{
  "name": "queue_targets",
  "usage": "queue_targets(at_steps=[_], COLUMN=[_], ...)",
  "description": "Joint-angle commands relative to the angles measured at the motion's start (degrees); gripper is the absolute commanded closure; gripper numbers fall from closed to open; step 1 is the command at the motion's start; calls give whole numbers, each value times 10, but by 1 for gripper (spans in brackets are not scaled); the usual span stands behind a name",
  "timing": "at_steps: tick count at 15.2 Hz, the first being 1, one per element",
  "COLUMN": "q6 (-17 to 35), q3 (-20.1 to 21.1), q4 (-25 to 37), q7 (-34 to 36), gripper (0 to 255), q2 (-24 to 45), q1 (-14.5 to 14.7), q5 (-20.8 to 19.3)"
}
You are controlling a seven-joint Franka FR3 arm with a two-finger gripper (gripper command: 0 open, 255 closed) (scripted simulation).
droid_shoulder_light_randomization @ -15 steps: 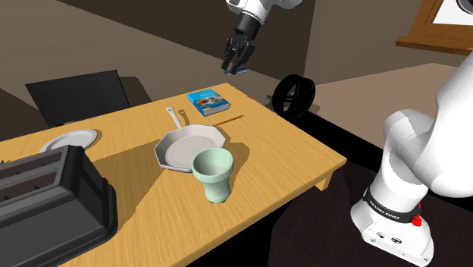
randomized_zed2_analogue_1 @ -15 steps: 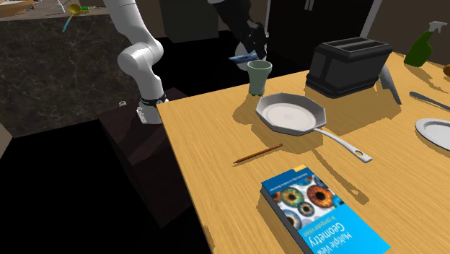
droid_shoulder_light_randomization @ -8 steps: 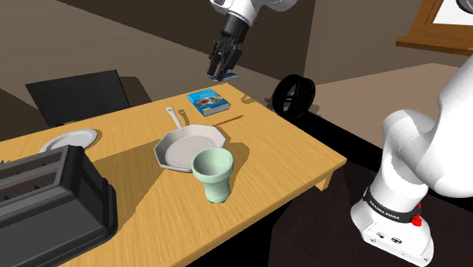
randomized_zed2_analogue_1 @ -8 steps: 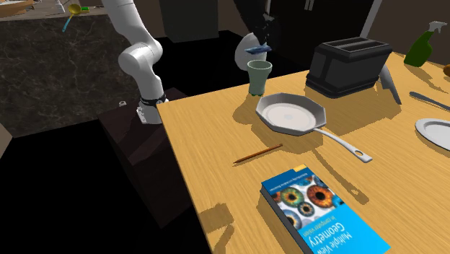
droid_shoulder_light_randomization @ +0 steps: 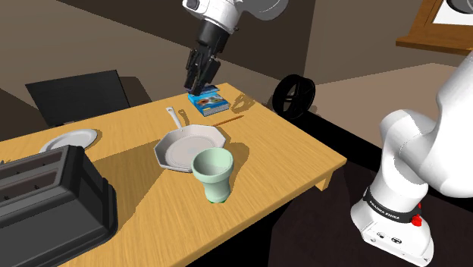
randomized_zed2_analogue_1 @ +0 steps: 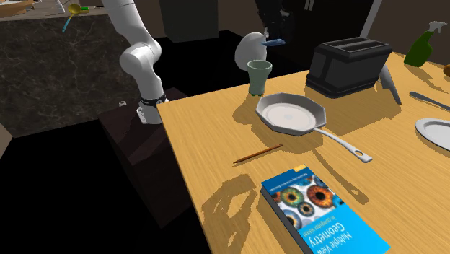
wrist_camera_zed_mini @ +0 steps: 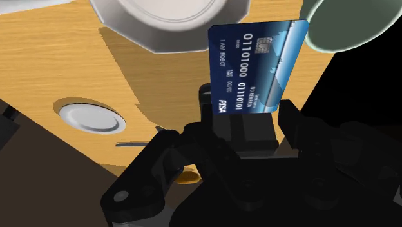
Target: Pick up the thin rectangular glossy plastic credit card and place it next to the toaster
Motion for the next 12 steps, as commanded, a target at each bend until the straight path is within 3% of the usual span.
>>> queue_targets(at_steps=[1,12], q6=[14,75], q3=[20,102], q4=[1,74], q7=[29,166], gripper=[255,255], q2=[2,84], q1=[11,67], q5=[-4,-28])
